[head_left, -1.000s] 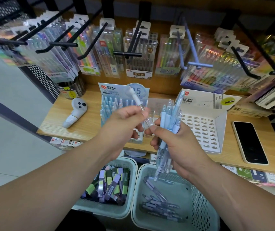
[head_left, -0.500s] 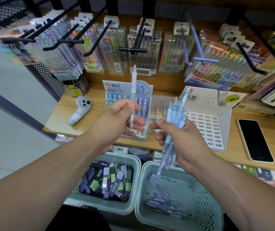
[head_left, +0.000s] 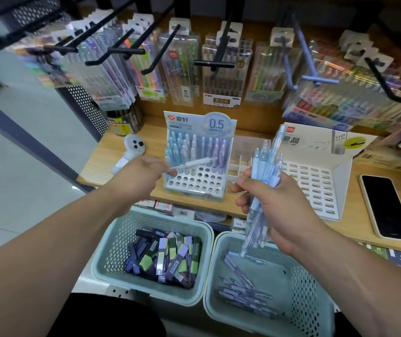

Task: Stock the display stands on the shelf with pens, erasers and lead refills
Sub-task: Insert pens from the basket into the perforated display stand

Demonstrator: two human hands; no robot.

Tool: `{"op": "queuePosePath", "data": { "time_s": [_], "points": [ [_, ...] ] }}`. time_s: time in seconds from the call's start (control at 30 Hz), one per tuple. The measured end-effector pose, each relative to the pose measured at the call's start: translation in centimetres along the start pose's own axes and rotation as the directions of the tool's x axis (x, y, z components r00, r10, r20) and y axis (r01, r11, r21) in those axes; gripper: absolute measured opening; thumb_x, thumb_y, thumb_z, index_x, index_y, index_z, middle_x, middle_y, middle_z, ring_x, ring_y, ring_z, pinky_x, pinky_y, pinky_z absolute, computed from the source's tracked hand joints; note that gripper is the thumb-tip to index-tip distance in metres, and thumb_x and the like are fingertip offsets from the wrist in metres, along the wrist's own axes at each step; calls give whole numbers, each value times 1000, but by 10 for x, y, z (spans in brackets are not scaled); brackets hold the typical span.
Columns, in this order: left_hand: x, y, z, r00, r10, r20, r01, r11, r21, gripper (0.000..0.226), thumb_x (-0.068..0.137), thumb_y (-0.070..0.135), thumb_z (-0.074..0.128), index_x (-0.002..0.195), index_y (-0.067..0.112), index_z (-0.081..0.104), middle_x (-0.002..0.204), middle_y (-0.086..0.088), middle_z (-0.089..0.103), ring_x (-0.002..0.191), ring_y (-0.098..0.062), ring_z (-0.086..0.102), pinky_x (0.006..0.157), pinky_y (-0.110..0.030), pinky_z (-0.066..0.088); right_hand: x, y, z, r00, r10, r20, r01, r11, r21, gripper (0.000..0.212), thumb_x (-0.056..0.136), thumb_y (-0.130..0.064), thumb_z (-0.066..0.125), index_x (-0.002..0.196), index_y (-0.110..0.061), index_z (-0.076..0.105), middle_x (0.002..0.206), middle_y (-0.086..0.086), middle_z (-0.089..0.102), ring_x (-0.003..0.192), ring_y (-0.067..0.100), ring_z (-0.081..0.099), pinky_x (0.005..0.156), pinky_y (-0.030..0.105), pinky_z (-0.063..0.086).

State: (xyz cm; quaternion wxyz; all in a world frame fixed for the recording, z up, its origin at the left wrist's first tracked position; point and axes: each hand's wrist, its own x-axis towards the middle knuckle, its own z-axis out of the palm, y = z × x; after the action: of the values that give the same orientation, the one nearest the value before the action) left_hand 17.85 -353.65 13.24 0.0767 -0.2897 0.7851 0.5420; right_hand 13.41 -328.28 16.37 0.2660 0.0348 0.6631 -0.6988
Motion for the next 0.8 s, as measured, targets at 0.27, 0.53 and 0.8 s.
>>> {"op": "queuePosePath", "data": {
  "time_s": [0.27,0.53,0.8],
  "points": [
    [5,-1,1,947,262,-184,-228,956,186,6,95,25,66,95,31,67,82,-7,68,62,-12,65,48,-27,43,-2,0,0,1000,0,-3,0,1000,-7,11,91,-5,69,94,-14,65,80,13,74,62,18,63,59,30,51],
    [11,14,5,779,542,-314,-388,811,437,11,86,25,78,87,17,70,69,1,62,61,-10,58,69,-34,54,1,0,-3,1000,-10,26,10,1000,9,11,91,-3,69,96,-11,64,72,9,67,62,20,61,61,33,50],
    [22,10,13,740,642,-203,-417,674,610,12,87,23,76,95,14,73,64,14,55,63,-1,50,65,-26,41,1,-1,-10,999,-33,34,33,999,22,9,92,-2,66,93,-10,63,69,9,63,60,19,58,59,33,48]
  ]
}}
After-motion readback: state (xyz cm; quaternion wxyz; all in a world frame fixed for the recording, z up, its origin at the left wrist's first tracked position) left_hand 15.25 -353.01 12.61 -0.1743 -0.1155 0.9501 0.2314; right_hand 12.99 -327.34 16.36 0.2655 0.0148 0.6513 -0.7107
